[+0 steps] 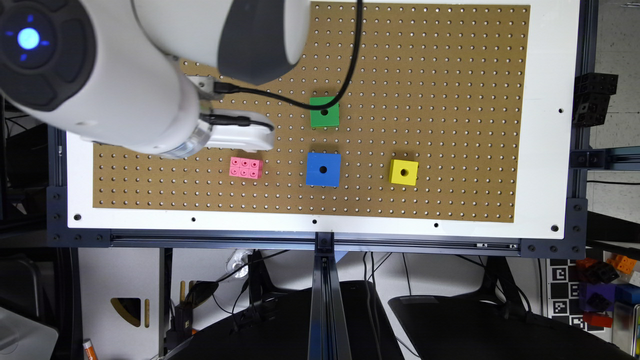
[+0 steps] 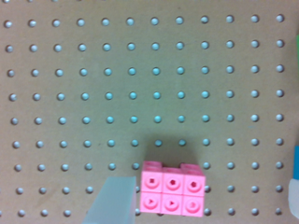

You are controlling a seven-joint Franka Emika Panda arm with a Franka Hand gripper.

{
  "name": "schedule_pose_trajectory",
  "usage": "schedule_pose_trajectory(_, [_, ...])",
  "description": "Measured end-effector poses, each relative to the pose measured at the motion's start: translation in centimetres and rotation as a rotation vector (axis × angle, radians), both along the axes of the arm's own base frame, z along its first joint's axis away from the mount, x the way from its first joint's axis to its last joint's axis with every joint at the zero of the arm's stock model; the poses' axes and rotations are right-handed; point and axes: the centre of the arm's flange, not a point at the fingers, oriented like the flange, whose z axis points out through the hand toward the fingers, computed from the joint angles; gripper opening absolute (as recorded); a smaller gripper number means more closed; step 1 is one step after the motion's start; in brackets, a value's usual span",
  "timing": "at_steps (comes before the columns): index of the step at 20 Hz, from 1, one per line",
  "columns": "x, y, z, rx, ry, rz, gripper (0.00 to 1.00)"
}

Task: Pick up pink block.

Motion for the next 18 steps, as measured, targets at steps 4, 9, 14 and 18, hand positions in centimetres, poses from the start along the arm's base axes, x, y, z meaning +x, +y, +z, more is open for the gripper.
schedule_pose_trajectory(4, [0.5, -0.4, -0.3, 0.000, 0.000, 0.001, 1.00])
schedule_pose_trajectory(9, [0.7, -0.3, -3.6, 0.008, 0.026, 0.002, 1.00])
schedule_pose_trajectory(14, [1.4, -0.3, -5.0, 0.010, 0.029, 0.005, 1.00])
schedule_pose_trajectory(18, [1.5, 0.1, -5.5, 0.014, 0.033, 0.012, 1.00])
